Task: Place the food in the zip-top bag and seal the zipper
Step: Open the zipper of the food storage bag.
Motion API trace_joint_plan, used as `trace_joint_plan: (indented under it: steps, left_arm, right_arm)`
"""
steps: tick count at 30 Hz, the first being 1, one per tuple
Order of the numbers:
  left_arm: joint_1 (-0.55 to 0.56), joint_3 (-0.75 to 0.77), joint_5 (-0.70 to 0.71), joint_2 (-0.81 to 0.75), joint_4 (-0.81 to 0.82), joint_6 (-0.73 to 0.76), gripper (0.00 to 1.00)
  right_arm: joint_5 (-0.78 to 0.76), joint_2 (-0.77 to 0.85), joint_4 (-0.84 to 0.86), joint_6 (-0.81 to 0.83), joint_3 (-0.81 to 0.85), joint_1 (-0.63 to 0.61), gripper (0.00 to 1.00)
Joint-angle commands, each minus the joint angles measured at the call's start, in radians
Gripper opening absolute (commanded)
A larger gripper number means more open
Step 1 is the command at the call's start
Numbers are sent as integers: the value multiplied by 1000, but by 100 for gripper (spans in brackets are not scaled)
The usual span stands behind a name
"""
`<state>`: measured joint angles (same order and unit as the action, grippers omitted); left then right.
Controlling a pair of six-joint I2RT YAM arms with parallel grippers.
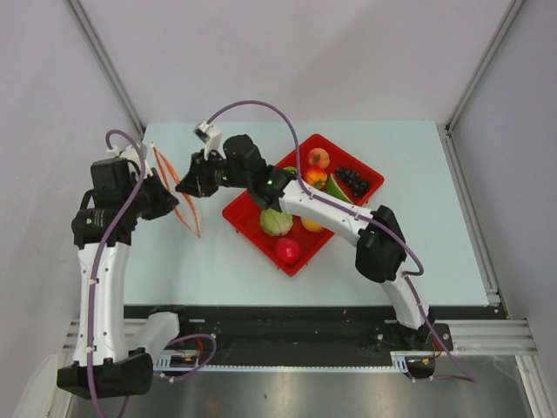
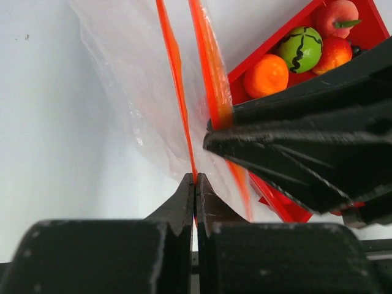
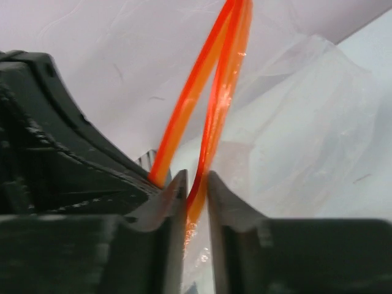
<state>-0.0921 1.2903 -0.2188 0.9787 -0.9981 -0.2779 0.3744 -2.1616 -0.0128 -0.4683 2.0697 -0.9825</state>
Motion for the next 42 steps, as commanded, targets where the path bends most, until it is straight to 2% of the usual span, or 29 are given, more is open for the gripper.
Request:
trace_joint_plan:
  steps: [1, 2, 6, 9, 12, 13, 15, 17, 22, 27, 29, 33, 34, 42]
  left_arm:
    - [8, 18, 7, -25, -4, 43, 0]
    - [6, 21, 34, -20, -7, 57, 0]
    - [5, 29, 148, -9, 28, 89, 0]
    - [6, 14, 156, -9, 74, 108, 12]
    - [6, -6, 87, -3, 119, 111, 37]
    - [6, -9, 70, 5, 127, 111, 56]
    - [8, -6, 38, 37, 134, 109, 66]
    - [8, 0, 19, 72, 127, 111, 70]
    - [25, -20, -13, 66, 116, 108, 73]
    - [64, -120, 8, 11, 156, 79, 68]
    - [74, -143, 39, 8, 151, 72, 60]
    - [69, -154, 107, 32, 122, 92, 20]
    - [55, -142, 107, 38, 115, 98, 2]
    - [-34, 12, 114, 77, 49, 197, 0]
  right_arm:
    - [-55, 51, -27, 46, -42, 21, 12]
    - [-55, 63, -26, 54, -81, 24, 0]
    - [-34, 112, -15, 68, -157, 34, 0]
    - [0, 126, 0, 62, -187, 36, 0]
    - [32, 140, 43, 31, -207, 36, 0]
    - [52, 143, 50, 23, -209, 35, 0]
    - [63, 147, 69, 14, -215, 31, 0]
    - [67, 151, 73, 11, -217, 28, 0]
    - [55, 148, 76, 0, -215, 28, 0]
    - [54, 132, 97, -49, -211, 28, 0]
    - [58, 132, 105, -62, -210, 33, 0]
    - [72, 147, 114, -82, -236, 53, 0]
    - [70, 158, 111, -78, -246, 67, 0]
    - [55, 203, 51, 103, -391, 177, 0]
